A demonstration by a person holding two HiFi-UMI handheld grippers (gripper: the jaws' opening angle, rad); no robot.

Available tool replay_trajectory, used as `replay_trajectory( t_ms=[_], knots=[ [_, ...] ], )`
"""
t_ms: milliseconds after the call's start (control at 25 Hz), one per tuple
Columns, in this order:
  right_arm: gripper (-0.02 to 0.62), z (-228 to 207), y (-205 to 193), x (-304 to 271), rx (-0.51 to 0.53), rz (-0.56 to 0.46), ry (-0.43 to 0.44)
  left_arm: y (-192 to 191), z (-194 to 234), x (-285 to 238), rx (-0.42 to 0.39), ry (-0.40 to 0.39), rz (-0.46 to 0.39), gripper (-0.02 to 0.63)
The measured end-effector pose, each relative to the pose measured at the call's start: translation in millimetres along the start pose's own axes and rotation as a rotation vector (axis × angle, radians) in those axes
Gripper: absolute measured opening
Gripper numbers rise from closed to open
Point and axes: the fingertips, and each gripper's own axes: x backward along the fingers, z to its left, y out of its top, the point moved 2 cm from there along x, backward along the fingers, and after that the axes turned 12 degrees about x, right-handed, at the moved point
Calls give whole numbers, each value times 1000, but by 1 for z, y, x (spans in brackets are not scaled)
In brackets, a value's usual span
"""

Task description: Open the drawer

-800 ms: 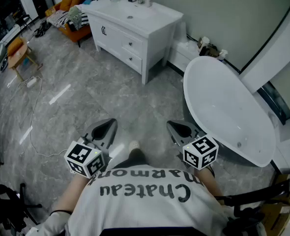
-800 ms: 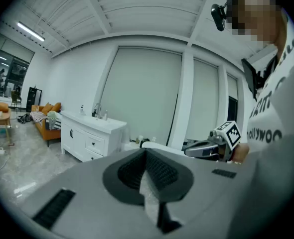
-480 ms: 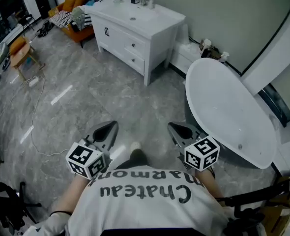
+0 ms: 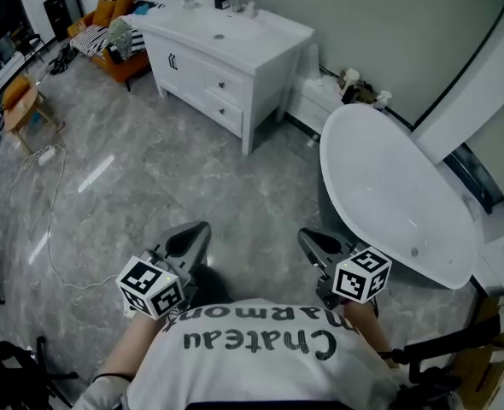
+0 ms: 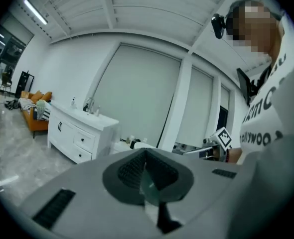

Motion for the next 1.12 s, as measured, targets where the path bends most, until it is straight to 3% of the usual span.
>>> replay_trajectory(
  t_ms=[200, 520, 720, 920, 1120],
  knots=[
    [11, -11, 34, -52, -6, -46, -31, 24, 54, -14, -19, 7, 30, 8],
    [11, -7, 89, -175, 48, -41, -51, 107, 170, -14, 10, -12, -9, 8],
    [11, -4, 115, -242, 19, -68, -50, 138, 240, -10, -27, 32, 24, 8],
    [11, 1, 124, -282, -6, -65, -93, 153, 296, -1, 32, 55, 40, 8],
    [11, -9, 123, -291, -8, -23, -130, 166, 318, -12, 91, 54, 25, 8]
  ],
)
